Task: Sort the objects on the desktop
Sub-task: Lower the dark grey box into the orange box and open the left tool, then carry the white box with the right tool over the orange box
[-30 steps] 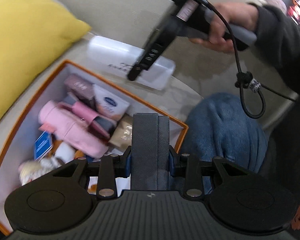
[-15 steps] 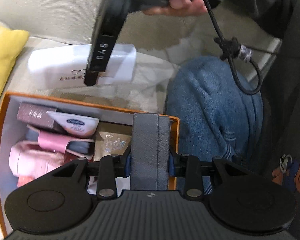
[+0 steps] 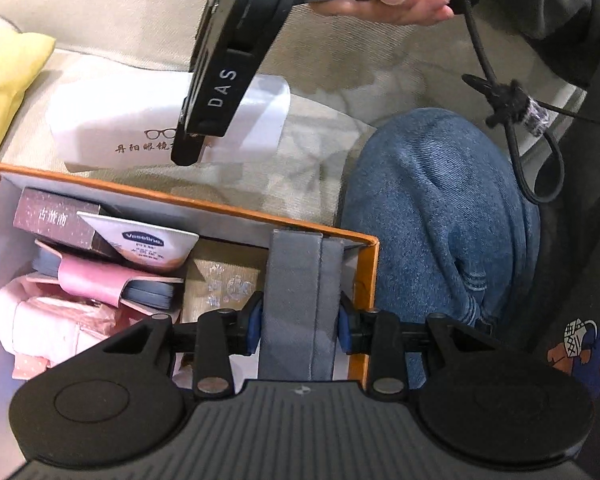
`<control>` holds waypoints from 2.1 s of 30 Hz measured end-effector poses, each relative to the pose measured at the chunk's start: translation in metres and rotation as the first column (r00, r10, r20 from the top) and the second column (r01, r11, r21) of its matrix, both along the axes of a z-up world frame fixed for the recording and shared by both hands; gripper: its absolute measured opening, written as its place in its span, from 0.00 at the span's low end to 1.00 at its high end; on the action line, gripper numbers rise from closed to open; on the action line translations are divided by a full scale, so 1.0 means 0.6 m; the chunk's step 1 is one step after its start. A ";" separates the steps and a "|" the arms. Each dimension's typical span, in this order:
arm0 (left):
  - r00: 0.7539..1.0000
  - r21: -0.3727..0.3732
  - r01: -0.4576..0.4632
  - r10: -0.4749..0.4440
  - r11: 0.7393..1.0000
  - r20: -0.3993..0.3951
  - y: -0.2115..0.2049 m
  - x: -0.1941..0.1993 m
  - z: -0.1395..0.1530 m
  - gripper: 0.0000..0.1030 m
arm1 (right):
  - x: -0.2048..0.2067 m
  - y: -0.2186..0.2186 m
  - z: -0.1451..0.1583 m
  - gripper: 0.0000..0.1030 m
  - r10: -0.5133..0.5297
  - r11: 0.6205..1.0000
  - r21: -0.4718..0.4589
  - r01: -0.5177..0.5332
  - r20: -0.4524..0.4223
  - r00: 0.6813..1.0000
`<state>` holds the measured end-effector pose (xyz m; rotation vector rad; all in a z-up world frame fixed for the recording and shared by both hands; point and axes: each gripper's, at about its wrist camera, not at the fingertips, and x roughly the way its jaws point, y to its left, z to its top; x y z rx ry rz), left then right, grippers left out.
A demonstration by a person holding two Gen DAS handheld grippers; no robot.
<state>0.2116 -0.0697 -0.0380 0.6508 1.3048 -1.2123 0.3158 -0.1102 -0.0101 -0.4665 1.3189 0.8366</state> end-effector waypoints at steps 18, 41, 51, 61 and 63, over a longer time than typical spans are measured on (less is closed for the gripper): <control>0.999 0.039 0.033 -0.033 0.999 -0.006 -0.017 0.015 -0.005 0.38 | -0.006 0.006 0.000 0.30 0.000 1.000 0.006 0.000 -0.001 1.000; 0.948 -0.071 -0.318 0.319 0.946 0.013 0.066 0.009 0.085 0.40 | -0.006 0.010 0.005 0.30 -0.036 0.999 0.035 0.036 -0.001 0.999; 0.605 -0.078 -0.793 0.768 0.604 -0.207 0.189 0.017 0.065 0.47 | -0.028 0.011 0.093 0.30 -0.024 0.990 0.140 0.017 0.055 0.998; 0.459 -0.073 -0.884 0.832 0.461 -0.311 0.188 -0.010 0.004 0.41 | -0.086 0.026 0.180 0.30 0.029 0.982 0.182 -0.050 0.114 0.993; 0.455 -0.095 -0.889 0.839 0.448 -0.300 0.188 -0.016 0.006 0.41 | -0.101 0.030 0.182 0.30 0.042 0.984 0.169 -0.062 0.122 0.992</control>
